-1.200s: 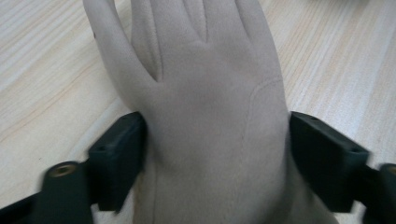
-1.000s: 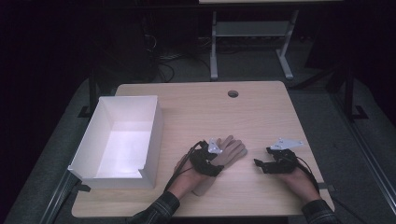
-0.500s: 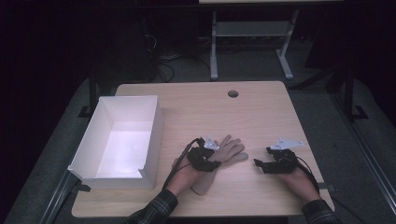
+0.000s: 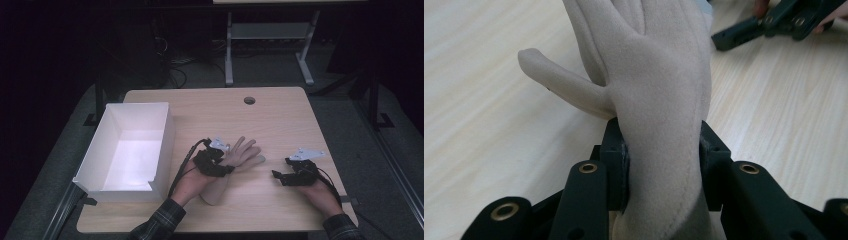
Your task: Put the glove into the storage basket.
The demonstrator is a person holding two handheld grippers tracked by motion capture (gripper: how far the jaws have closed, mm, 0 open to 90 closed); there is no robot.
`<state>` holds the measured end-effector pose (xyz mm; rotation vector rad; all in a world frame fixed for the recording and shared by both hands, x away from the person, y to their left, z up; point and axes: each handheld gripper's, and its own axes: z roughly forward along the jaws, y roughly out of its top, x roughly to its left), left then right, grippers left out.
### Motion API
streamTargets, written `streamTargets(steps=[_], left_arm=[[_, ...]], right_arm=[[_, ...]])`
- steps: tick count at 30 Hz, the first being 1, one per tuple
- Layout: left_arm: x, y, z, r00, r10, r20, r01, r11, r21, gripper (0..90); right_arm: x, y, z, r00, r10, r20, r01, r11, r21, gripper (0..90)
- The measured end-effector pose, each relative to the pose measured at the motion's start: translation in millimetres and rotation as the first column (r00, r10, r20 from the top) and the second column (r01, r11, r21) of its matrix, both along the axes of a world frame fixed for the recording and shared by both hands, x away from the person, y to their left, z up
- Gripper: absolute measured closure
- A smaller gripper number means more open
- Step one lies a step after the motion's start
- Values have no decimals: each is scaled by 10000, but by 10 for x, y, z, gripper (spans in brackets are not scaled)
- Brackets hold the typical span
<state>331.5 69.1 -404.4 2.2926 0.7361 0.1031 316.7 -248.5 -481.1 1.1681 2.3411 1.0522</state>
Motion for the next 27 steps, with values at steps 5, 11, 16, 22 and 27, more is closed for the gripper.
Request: streamTargets(steps=[5, 11, 16, 22, 27], left_arm=[[18, 82, 223, 9996, 271, 41, -270, 9995, -148, 650], [25, 185, 496, 9988, 413, 265, -412, 9991, -43, 649], [47, 313, 724, 9968, 585, 554, -584, 9983, -45, 649], [73, 525, 948, 9933, 864, 770, -858, 9962, -116, 649], [75, 741, 1086, 9871, 1314, 918, -1301, 9913, -194, 648]], right_arm=[[1, 1, -1, 10000, 13, 3, -13, 10000, 7, 251], [0, 3, -1, 10000, 20, 2, -20, 10000, 19, 251], [-1, 4, -1, 10000, 12, -5, -12, 10000, 32, 251], [-1, 3, -1, 10000, 12, -2, -12, 10000, 21, 251], [0, 3, -1, 10000, 21, 4, -21, 10000, 22, 252]])
